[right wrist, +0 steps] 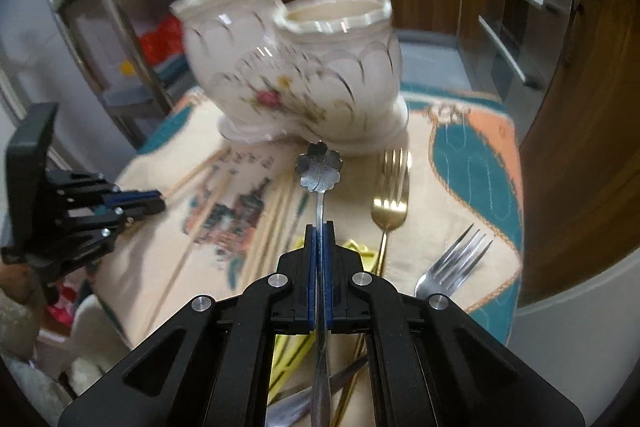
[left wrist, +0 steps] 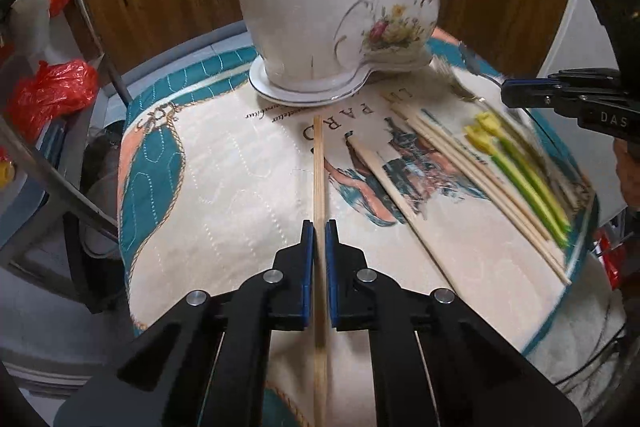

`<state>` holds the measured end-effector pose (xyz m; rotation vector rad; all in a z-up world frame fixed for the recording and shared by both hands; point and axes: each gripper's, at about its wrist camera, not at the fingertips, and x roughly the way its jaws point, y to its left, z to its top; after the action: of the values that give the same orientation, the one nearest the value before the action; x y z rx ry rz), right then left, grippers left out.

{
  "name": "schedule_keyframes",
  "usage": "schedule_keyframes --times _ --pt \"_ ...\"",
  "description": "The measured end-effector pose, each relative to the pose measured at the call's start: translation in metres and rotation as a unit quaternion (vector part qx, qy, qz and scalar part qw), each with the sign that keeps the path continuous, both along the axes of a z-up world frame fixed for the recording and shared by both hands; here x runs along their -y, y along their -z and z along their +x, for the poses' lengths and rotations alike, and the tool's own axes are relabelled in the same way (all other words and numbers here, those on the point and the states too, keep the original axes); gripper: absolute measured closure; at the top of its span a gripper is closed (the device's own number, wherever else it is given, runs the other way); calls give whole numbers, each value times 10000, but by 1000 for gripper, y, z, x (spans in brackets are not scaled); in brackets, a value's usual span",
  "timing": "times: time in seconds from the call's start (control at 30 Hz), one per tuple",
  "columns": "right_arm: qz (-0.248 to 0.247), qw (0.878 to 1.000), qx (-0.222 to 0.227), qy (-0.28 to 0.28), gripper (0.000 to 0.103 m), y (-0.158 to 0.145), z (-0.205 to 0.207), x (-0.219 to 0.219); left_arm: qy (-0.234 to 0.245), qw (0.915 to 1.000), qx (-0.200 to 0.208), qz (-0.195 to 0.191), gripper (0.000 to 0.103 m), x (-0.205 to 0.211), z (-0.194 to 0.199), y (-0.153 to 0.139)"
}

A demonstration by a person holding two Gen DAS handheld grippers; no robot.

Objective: Organize utensils
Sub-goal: 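Drop the chopstick in the large cup with left tool while right drops spoon in small cup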

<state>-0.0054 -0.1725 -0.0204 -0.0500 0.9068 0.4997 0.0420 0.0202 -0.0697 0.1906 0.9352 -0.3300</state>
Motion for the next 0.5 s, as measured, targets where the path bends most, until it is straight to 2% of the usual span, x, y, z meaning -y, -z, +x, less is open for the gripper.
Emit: schedule_keyframes --times 0.13,0.23,0.4,0.5 --pt "274 9988 416 10 99 -15 -8 7 81 9983 527 -225 97 -6 -20 -20" --pt "414 9955 852 48 99 -31 -17 10 111 9938 989 -492 97 -14 -31 -39" --pt "714 9832 1664 230 99 -58 -14 12 11 9776 1890 -922 97 -21 -34 -80" --pt "965 9742 1994 441 99 -74 -1 16 -22 9674 2277 -1110 97 -18 -25 -101"
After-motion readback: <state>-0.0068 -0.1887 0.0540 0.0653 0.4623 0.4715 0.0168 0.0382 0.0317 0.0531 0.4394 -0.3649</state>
